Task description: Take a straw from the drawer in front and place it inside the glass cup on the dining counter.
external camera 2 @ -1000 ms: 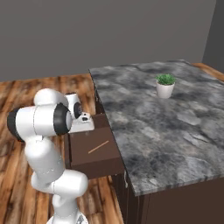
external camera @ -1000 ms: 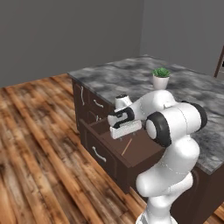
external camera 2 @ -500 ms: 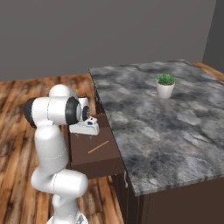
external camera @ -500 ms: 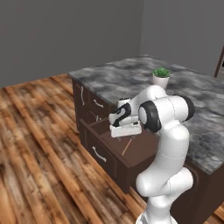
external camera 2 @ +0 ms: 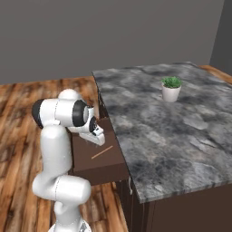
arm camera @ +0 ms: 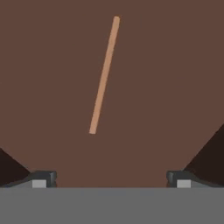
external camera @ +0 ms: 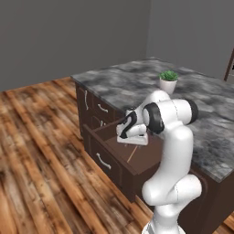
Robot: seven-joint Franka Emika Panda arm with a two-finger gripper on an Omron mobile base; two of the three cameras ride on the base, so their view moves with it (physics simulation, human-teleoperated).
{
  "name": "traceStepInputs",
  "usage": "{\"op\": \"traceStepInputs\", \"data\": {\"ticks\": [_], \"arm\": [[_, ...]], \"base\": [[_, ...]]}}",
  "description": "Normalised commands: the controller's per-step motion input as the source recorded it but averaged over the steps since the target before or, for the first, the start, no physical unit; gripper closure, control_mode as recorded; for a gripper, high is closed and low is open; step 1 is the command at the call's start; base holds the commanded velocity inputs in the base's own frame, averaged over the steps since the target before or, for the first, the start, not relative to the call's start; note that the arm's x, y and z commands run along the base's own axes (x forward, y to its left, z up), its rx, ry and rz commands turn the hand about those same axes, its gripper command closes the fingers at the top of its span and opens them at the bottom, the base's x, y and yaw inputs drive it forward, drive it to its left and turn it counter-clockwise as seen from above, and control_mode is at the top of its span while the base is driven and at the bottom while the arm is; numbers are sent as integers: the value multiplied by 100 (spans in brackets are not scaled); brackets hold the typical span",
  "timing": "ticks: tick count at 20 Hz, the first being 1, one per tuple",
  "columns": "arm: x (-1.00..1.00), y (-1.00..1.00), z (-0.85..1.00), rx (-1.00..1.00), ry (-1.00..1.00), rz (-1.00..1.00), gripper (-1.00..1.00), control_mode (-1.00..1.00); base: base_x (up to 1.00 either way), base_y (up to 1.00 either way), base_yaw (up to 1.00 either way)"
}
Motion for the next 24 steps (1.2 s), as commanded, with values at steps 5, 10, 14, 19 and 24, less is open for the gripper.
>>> {"op": "traceStepInputs", "data": {"ticks": [5,10,14,19,24], "arm": [[24,-16,-65,0,-8,-13,-100,-100],[36,-5,-49,0,-3,-9,-100,-100],[30,0,-34,0,-3,-7,-100,-100],[25,-1,-37,0,-3,-6,-100,-100],[20,-4,-31,0,-2,-5,-100,-100]], "base": [[0,0,0],[0,0,0],[0,0,0],[0,0,0],[0,0,0]]}}
